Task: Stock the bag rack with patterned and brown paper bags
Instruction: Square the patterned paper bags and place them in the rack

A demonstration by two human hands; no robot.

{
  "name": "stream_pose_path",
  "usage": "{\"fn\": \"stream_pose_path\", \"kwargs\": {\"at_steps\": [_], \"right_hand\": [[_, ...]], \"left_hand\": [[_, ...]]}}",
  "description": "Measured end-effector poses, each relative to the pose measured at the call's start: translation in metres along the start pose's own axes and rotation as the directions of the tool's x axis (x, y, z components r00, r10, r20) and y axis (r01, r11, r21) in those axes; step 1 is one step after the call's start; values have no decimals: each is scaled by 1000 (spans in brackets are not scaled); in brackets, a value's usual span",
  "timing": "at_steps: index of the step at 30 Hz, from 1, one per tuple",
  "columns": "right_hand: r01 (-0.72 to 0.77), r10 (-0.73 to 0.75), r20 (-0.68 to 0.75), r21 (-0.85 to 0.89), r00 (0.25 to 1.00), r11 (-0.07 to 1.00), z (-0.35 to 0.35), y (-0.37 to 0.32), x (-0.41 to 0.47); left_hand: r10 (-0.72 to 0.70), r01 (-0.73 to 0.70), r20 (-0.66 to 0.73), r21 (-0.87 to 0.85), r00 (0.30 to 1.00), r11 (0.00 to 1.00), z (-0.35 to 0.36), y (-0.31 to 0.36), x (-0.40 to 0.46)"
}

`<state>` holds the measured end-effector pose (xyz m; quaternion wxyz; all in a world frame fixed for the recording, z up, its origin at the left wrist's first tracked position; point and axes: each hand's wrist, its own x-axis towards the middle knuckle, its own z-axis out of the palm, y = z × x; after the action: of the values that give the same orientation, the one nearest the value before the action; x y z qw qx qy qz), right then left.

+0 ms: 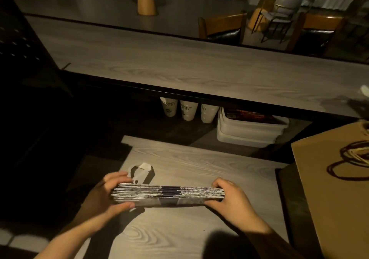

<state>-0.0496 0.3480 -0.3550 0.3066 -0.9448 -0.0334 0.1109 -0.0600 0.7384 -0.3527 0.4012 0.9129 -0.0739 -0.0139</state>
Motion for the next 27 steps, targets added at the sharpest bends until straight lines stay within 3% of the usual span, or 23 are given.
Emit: {"fn": "stream_pose_path", "kwargs": {"at_steps": [20, 27], "right_hand": [[-16, 14, 23, 95, 1000, 995, -12, -17, -13], [-61, 60, 101, 6, 993, 998, -18, -24, -12]], "left_hand": [[83, -84, -41, -18, 996, 996, 18, -23, 3], [142, -148, -66, -109, 988, 983, 19, -13, 5]]}}
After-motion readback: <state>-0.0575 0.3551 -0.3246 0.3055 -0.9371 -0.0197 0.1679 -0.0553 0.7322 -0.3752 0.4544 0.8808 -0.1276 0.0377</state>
